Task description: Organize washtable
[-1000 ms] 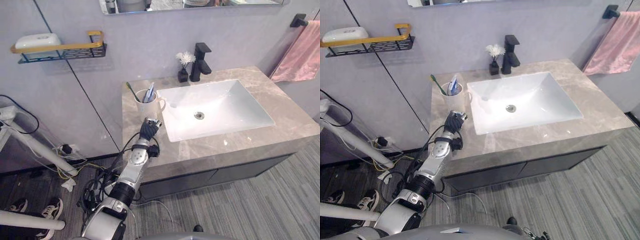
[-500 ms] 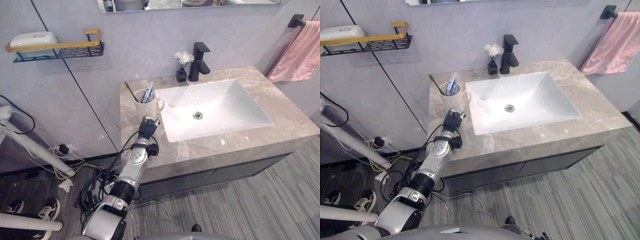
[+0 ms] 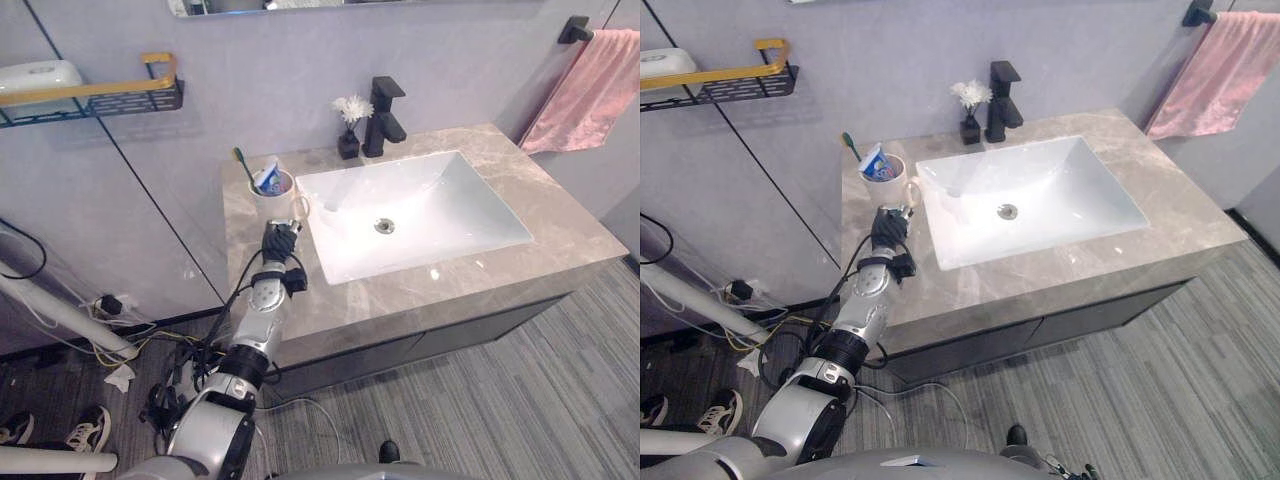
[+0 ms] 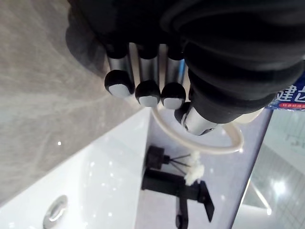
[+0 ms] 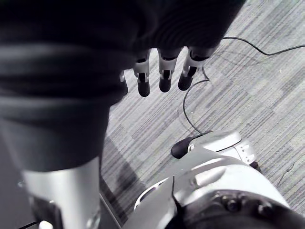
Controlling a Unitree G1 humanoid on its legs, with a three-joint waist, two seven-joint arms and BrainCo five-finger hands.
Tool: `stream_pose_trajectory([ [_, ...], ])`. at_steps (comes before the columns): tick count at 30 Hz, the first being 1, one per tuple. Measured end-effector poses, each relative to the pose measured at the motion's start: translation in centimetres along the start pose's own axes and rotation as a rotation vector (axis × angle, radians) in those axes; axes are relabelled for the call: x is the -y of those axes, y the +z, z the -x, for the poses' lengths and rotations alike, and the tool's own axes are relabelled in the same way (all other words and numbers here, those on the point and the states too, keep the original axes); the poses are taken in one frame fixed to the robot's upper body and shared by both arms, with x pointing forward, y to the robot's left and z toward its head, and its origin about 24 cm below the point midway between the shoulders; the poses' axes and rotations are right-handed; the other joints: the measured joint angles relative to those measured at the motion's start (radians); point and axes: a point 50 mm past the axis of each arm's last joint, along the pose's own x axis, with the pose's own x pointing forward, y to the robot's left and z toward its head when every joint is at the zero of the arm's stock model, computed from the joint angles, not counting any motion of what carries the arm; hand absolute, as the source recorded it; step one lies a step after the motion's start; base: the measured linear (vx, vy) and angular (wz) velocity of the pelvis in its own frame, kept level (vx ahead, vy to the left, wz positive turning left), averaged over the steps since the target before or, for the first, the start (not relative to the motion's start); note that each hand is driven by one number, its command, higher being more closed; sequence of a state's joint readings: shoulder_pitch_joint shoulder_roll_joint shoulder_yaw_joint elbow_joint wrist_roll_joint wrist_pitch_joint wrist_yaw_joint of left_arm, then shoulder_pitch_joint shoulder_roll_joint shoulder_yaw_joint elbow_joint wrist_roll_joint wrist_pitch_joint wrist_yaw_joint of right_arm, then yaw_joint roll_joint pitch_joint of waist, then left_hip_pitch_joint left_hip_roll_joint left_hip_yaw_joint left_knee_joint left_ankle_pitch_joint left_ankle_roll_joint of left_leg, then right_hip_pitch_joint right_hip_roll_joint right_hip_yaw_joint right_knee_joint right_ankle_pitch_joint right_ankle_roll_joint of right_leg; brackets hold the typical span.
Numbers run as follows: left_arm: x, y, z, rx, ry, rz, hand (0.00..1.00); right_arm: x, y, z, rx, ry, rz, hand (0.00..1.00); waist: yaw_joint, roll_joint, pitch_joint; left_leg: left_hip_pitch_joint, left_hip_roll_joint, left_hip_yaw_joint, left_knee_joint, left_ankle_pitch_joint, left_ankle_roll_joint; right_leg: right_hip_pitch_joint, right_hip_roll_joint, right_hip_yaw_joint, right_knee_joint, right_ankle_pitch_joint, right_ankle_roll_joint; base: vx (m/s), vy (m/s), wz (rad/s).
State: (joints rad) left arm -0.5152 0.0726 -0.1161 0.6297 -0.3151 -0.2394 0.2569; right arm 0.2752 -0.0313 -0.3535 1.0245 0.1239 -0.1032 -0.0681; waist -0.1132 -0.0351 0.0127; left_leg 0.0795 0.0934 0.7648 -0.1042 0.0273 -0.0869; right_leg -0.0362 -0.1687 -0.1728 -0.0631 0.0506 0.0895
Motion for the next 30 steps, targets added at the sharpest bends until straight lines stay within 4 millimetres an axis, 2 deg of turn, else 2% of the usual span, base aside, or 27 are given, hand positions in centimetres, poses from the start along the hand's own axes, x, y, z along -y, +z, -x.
stream_pose_trajectory([
  [1, -0.1, 0.2, -0.2, 0.003, 0.013, 0.018, 1.0, 0.0, 0.0, 0.0, 0.002, 0.001, 0.001, 0.0, -0.008, 0.0, 0.0, -0.002, 0.0, 0.002, 0.0, -0.001, -0.001, -0.003, 0.0, 0.002, 0.0, 0.0, 0.0, 0.02, 0.002, -0.04],
  [11, 0.0, 1.8, -1.1, 0.041, 0.053, 0.059, 1.0, -0.1, 0.1, 0.0, 0.005, 0.011, 0.029, 0.0, -0.016, -0.001, 0.002, -0.023, 0.0, 0.037, 0.007, -0.004, -0.003, -0.048, 0.005, 0.036, 0.001, 0.006, -0.004, 0.01, 0.004, -0.1],
  [15, -0.2, 3.3, -2.0, 0.079, 0.093, 0.097, 1.0, -0.2, 0.3, -0.1, 0.012, 0.023, 0.039, 0.0, -0.021, -0.009, 0.017, -0.035, 0.0, 0.066, 0.004, -0.004, -0.002, -0.086, 0.009, 0.079, 0.014, 0.017, 0.003, 0.0, 0.009, -0.24],
  [18, -0.8, 4.3, -2.5, 0.108, 0.141, 0.131, 1.0, -0.4, 0.4, -0.1, 0.017, 0.036, 0.064, 0.0, -0.043, -0.022, 0.028, -0.04, 0.0, 0.083, 0.0, -0.006, 0.0, -0.104, 0.012, 0.107, 0.02, 0.032, 0.008, -0.02, 0.01, -0.22],
  [24, -1.4, 7.1, -3.7, 0.181, 0.202, 0.193, 1.0, -0.4, 0.8, -0.2, 0.031, 0.055, 0.095, 0.0, -0.053, -0.023, 0.07, -0.074, 0.005, 0.109, -0.001, -0.02, -0.001, -0.18, 0.028, 0.136, 0.047, 0.097, 0.003, -0.09, 0.009, -0.26],
  [28, -3.2, 8.1, -4.0, 0.212, 0.267, 0.198, 1.0, -0.4, 1.0, -0.2, 0.037, 0.066, 0.119, 0.0, -0.059, -0.019, 0.082, -0.086, 0.023, 0.117, -0.001, -0.026, 0.008, -0.218, 0.06, 0.161, 0.047, 0.177, 0.003, -0.11, 0.005, -0.33],
  [30, -3.4, 8.4, -4.1, 0.221, 0.274, 0.198, 1.0, -0.4, 1.0, -0.2, 0.037, 0.068, 0.121, 0.0, -0.059, -0.021, 0.084, -0.094, 0.023, 0.117, -0.001, -0.026, 0.008, -0.229, 0.061, 0.162, 0.047, 0.186, 0.006, -0.06, -0.009, -0.1],
])
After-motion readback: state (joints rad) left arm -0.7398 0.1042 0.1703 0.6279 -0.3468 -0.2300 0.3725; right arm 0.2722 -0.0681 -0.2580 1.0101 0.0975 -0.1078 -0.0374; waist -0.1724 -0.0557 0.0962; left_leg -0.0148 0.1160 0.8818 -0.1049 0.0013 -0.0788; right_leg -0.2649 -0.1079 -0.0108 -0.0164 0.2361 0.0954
